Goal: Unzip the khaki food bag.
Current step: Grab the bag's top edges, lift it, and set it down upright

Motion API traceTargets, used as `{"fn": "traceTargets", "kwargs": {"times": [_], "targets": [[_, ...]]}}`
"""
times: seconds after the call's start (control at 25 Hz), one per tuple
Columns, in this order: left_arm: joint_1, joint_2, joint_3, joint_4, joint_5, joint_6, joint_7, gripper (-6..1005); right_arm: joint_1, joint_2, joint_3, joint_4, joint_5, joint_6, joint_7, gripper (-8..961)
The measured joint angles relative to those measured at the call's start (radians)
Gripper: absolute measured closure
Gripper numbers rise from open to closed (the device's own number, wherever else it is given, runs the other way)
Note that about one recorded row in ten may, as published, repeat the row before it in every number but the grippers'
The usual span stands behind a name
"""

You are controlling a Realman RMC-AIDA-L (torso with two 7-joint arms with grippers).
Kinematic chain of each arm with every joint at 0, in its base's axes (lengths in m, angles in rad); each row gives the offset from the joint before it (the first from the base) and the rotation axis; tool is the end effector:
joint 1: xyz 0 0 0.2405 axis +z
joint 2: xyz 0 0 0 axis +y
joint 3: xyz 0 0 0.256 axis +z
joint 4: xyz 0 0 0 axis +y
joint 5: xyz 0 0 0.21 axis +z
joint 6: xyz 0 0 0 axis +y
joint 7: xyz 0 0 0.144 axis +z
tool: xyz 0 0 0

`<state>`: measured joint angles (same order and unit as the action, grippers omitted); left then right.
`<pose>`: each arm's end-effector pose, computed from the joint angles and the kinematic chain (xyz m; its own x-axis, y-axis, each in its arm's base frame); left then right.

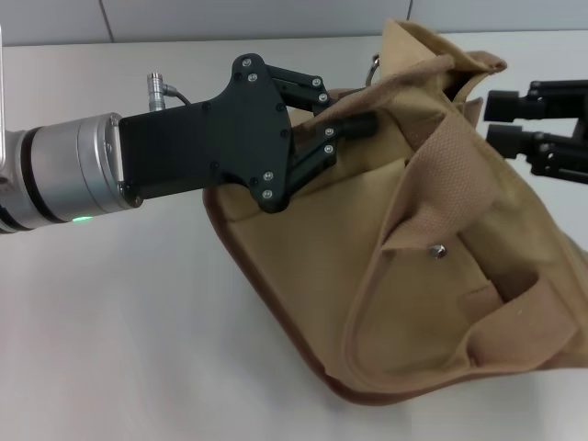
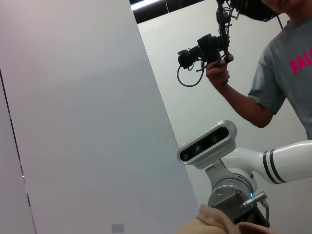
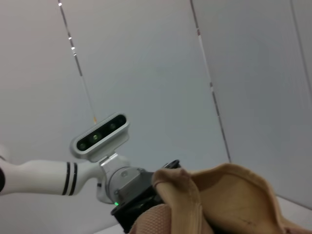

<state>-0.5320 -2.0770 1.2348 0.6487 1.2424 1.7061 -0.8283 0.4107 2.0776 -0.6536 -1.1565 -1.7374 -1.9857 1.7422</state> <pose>-0.1588 0.3114 -0.0115 0.5681 -0.3186 0.7588 -0.1310 -0.9453 -0.2988 0.2083 0.2897 0.0982 0.7316 -0.2327 -0.6408 -0.3300 -0.9434 -0.0342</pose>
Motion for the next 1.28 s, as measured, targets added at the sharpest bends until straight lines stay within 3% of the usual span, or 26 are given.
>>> {"fn": "traceTargets", "kwargs": {"times": [0.64,1.16,1.28], "targets": [[-0.003,0.001,0.009,0.004,0.001,0.002,0.000,924,0.050,0.000,-0.109,-0.001,-0.053,0.049,0.048,513],[-0.003,0.000,0.009,0.008,0.002,0.005,0.000,924,0.085,0.001,-0.117,0.001,-0.095,0.065,0.077,512],[-0.003,0.000,0.009,0.009,0.002,0.006,0.000,923,0.085,0.001,-0.133,-0.003,-0.101,0.073,0.071,607]]}}
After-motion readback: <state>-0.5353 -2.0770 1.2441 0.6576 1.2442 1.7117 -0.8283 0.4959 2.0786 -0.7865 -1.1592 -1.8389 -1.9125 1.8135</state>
